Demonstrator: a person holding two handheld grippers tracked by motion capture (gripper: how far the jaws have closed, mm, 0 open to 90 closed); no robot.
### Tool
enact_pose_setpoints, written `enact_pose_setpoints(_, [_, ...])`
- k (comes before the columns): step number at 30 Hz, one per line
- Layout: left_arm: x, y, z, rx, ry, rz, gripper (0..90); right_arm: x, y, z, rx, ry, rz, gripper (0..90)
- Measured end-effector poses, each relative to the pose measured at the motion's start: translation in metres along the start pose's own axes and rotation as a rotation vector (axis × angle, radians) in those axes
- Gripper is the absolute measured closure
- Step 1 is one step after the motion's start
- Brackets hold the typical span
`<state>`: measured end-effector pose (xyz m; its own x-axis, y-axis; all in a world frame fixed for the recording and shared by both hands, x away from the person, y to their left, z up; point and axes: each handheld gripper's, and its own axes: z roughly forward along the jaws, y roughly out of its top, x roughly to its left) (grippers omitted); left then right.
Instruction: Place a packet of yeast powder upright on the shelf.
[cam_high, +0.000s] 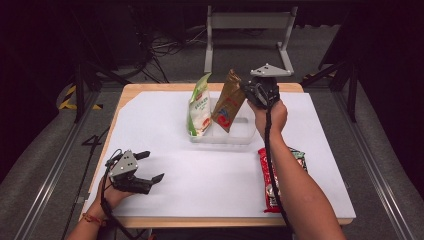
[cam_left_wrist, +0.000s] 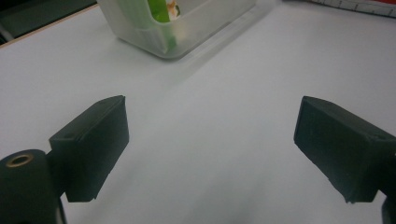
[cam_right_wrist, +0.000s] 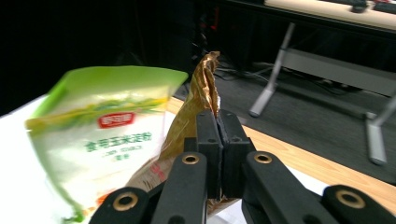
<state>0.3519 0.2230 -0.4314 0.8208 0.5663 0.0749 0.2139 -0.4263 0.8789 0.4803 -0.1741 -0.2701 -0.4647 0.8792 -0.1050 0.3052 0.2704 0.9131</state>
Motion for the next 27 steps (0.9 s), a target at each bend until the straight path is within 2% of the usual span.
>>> enact_pose_setpoints(2, [0.0,0.0,0.0,0.001,-0.003,-0.001,10.9,0.0,0.001,0.003,0.014,-0.023,-0.003,89.2])
enact_pose_setpoints(11, [0.0,0.0,0.0,0.002,-0.003,0.005,11.0,0.0,0.0,0.002,0.014,-0.037,-0.004,89.1])
enact_pose_setpoints(15, [0.0,-0.001,0.0,0.007,-0.007,0.006,11.0,-0.007,0.0,-0.005,-0.005,-0.05,0.021,89.1])
enact_pose_setpoints(20, [-0.001,0.0,0.001,0.011,-0.01,0.007,10.9,-0.005,-0.002,-0.003,0.009,-0.061,-0.002,88.9])
enact_pose_setpoints(27, [-0.001,-0.001,0.001,0.01,-0.011,0.009,11.0,0.014,-0.005,0.015,0.053,-0.099,-0.073,88.6])
